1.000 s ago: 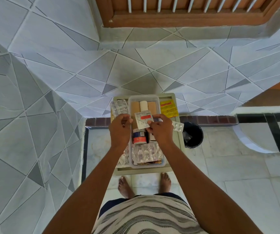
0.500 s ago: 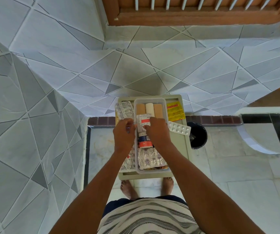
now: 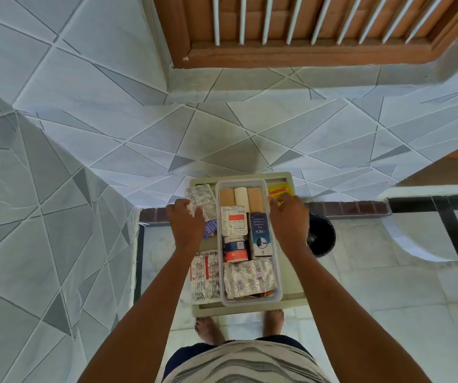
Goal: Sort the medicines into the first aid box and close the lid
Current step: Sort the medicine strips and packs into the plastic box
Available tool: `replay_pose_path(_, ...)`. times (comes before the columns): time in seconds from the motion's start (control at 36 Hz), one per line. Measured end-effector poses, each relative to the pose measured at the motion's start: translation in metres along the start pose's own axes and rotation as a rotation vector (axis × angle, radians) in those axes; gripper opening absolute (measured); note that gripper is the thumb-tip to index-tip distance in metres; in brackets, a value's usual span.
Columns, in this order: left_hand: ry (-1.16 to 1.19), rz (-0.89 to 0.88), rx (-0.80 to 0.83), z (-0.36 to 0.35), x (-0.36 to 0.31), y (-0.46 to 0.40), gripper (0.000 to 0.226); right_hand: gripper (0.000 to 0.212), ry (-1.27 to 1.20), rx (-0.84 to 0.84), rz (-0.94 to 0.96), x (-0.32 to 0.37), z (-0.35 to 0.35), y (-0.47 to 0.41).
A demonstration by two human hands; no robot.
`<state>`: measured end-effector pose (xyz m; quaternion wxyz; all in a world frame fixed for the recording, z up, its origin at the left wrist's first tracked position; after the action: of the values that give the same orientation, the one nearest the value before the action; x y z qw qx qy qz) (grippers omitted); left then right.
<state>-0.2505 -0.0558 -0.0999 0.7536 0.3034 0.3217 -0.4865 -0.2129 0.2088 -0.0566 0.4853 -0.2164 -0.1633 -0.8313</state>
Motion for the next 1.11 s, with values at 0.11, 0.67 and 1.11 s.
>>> replay_pose_path(0.11, -0.042, 0.107, 0.087, -0.012, 0.012, -0.02, 0.054, 0.046, 0.154, 0.041, -0.164, -0.036, -0.001, -0.031)
replay_pose_path(0.67, 0.1, 0.297, 0.045, -0.005, 0.008, -0.034, 0.027, 0.033, -0.037, 0.065, -0.299, -0.077, -0.023, -0.066)
replay_pose_path(1.11, 0.469, 0.374, 0.157, 0.012, 0.004, -0.027, 0.02, 0.011, -0.414, -0.202, -0.29, -0.043, 0.038, -0.03)
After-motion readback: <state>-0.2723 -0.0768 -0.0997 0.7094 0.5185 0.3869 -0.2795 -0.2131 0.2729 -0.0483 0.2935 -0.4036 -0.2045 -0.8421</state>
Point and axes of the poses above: each hand's wrist, its own y-axis away from the middle knuckle, its own z-axis out of the back of the hand, x = y × z, the point moved 5 cm from there along -y, towards the middle knuckle, and after that the axes turned 3 degrees about y, right-handed, at the moved point
